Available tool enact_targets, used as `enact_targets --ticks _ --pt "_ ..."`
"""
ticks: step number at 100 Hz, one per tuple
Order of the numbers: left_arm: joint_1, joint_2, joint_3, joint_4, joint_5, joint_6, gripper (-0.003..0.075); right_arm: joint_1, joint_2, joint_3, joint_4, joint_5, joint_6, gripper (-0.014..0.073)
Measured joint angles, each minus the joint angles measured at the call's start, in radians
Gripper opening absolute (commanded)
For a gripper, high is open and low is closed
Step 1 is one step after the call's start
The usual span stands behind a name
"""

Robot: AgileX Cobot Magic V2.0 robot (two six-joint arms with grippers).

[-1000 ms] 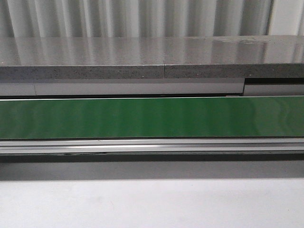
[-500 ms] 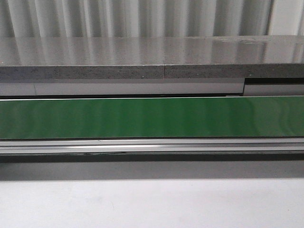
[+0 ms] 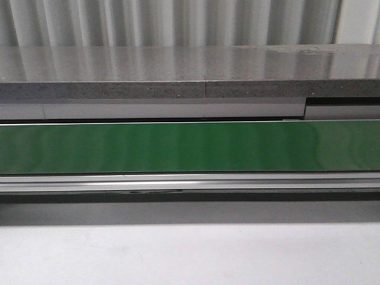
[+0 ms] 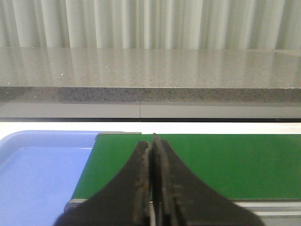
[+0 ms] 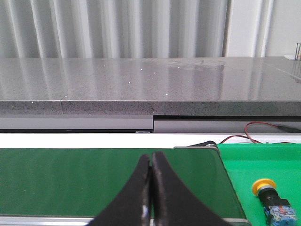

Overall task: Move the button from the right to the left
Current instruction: 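Move the right gripper over the yellow push button on the green pad, then lower the right gripper and close it around the yellow push button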

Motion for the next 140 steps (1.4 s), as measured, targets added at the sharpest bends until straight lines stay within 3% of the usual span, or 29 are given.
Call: enact_targets --ticks 18,38,68,76,93,100,126,140 --pt "0.0 0.0 0.0 0.0 0.0 0.0 -0.002 0.0 0.02 -0.185 -0.005 0.288 0.0 -0.0067" --pt "0.0 0.0 0.0 0.0 0.0 0.0 -0.002 0.0 0.19 -0.372 -0.005 0.598 0.0 -0.0067" --pt "0.0 0.0 0.0 0.0 0.0 0.0 -0.002 0.0 0.509 -0.576 -0.007 0.775 0.0 -0.0052" --pt "0.0 0.0 0.0 0.0 0.0 0.0 -0.002 0.0 0.592 -0.621 -0.007 0.777 0.0 0.0041" --pt "0.0 0.0 0.0 0.0 0.0 0.0 -0.002 0.0 0.747 -0.685 -0.007 0.768 0.0 0.0472" --pt "0.0 0.0 0.0 0.0 0.0 0.0 -0.002 0.0 0.797 -0.701 -0.005 0.748 0.0 0.0596" --pt "0.0 0.0 0.0 0.0 0.0 0.0 -0.002 -0.003 0.97 -0.741 -0.007 0.658 0.0 0.0592" --pt "0.0 0.0 0.0 0.0 0.0 0.0 -0.002 -0.059 1.059 -0.782 -0.024 0.65 0.024 0.0592"
